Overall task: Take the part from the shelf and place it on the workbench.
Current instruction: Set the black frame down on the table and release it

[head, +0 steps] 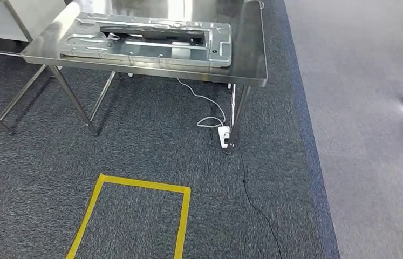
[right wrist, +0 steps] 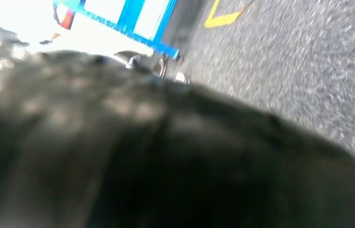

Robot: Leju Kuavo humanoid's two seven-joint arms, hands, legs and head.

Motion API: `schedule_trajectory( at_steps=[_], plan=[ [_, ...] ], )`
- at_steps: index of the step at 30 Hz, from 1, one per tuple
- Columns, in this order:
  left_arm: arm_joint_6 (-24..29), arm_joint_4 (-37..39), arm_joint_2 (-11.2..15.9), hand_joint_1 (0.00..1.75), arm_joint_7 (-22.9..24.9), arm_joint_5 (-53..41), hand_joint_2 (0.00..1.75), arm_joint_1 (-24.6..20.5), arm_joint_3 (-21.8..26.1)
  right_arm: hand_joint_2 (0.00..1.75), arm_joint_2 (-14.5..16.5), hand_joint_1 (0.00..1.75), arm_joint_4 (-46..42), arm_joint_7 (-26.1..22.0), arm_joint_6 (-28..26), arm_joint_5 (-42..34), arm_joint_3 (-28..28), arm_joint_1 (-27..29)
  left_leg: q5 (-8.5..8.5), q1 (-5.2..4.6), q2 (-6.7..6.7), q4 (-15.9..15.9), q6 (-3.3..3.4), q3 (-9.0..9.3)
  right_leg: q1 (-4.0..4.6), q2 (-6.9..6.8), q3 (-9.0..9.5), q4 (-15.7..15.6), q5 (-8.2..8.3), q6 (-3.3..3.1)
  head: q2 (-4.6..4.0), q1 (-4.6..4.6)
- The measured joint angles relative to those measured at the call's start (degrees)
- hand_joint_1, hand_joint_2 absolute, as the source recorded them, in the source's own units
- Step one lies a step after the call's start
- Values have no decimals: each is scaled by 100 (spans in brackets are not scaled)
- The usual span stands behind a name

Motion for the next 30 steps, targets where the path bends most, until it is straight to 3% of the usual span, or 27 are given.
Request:
schedule_trajectory(
  at_steps=[1,3,5,6,7,8,9,10,12,13,14,15,16,18,19,21,22,24,25,27,29,30],
  plan=[
    [-1,11,1,0,-1,-1,0,-11,9,0,0,0,1,2,0,0,-8,1,41,-21,74,45,3,-98,17,-16,131,32,138,-15,0,0],
    [-3,29,-2,0,-3,-2,0,-43,19,0,-2,0,1,1,-2,0,-24,-7,102,-54,198,141,5,-263,87,-160,712,-506,380,-114,0,-1],
    [-9,47,-16,0,-6,-2,0,-65,28,0,-14,0,0,-1,-5,1,-33,-33,154,-83,318,223,-15,-357,186,-417,1398,-1411,285,-251,0,-1],
    [-11,56,-22,0,-8,-4,0,-71,34,0,-20,0,0,-3,-6,1,-35,-45,186,-87,387,244,-32,-382,225,-492,1593,-1721,199,-301,0,-1],
    [-13,64,-28,0,-11,-11,0,-75,39,0,-25,0,1,-3,-6,1,-36,-50,225,-93,462,250,-55,-401,246,-489,1654,-1894,173,-328,0,-1],
    [-14,69,-26,0,-17,-23,0,-81,48,0,-19,0,7,-1,-2,1,-37,-43,257,-99,518,249,-77,-423,229,-439,1629,-1963,210,-346,0,-1],
    [-17,75,-24,0,-27,-43,0,-91,58,0,-12,0,11,2,1,2,-39,-35,234,-95,463,269,-116,-451,209,-381,1575,-1995,284,-363,0,0],
    [-23,81,-21,0,-41,-70,0,-98,71,0,-6,0,16,6,4,2,-40,-37,113,-81,325,359,-165,-498,174,-329,1509,-2030,367,-386,0,-1],
    [-44,100,-16,0,-78,-134,0,-105,113,0,7,0,21,8,13,3,-44,-55,-378,-16,-52,830,-285,-645,117,-220,1347,-2048,523,-408,0,-2],
    [-59,113,-14,0,-99,-171,0,-106,136,0,12,0,21,12,24,7,-45,-61,-632,24,-156,1171,-335,-723,100,-159,1248,-2031,590,-410,0,-2],
    [-75,127,-10,0,-124,-211,0,-113,164,0,18,0,21,19,46,13,-46,-61,-775,61,-195,1477,-378,-768,83,-96,1142,-2004,656,-394,0,-2],
    [-87,145,-4,0,-154,-253,0,-126,192,0,22,0,21,31,75,21,-46,-59,-780,97,-206,1662,-417,-756,64,-30,1031,-1968,717,-370,0,-2],
    [-97,166,4,0,-190,-301,0,-146,219,0,23,0,21,54,102,28,-46,-58,-660,133,-212,1667,-456,-658,36,37,915,-1919,775,-337,0,-2],
    [-105,225,24,0,-267,-397,0,-202,264,0,21,0,20,98,142,36,-46,-68,-340,214,-318,1136,-541,-210,-24,170,696,-1792,868,-248,0,-2],
    [-110,266,31,0,-304,-443,0,-229,281,0,12,0,19,115,149,36,-46,-77,-301,243,-468,730,-576,71,-42,235,596,-1717,907,-197,0,-3],
    [-121,353,35,0,-370,-533,0,-275,325,0,-4,0,16,126,160,33,-46,-95,-402,264,-695,226,-554,369,-34,360,464,-1622,997,-102,0,-1],
    [-125,392,37,0,-400,-581,0,-298,357,0,-10,0,17,127,162,28,-47,-93,-443,245,-714,159,-505,391,-28,424,426,-1618,1057,-56,0,0],
    [-150,461,44,0,-457,-680,0,-357,432,0,-7,0,32,121,157,16,-48,-67,-379,241,-560,169,-363,299,-36,494,370,-1628,1134,17,0,4],
    [-171,495,51,0,-479,-724,0,-388,470,0,-5,0,41,120,152,13,-48,-57,-322,236,-480,167,-284,246,-40,430,322,-1565,1039,34,0,8],
    [-210,561,66,0,-515,-795,0,-432,548,0,-2,0,52,122,153,11,-48,-57,-199,211,-315,158,-161,108,-34,175,165,-1092,506,36,0,11],
    [-226,621,77,0,-534,-833,0,-443,613,0,-2,0,52,128,160,11,-49,-61,-83,162,-161,167,-115,-56,-21,28,14,-355,-24,39,0,10],
    [-227,647,83,0,-539,-841,0,-452,638,0,-2,0,53,128,160,9,-49,-59,-27,138,-81,178,-107,-139,-18,9,-1,-73,-94,36,0,10]
  ],
)
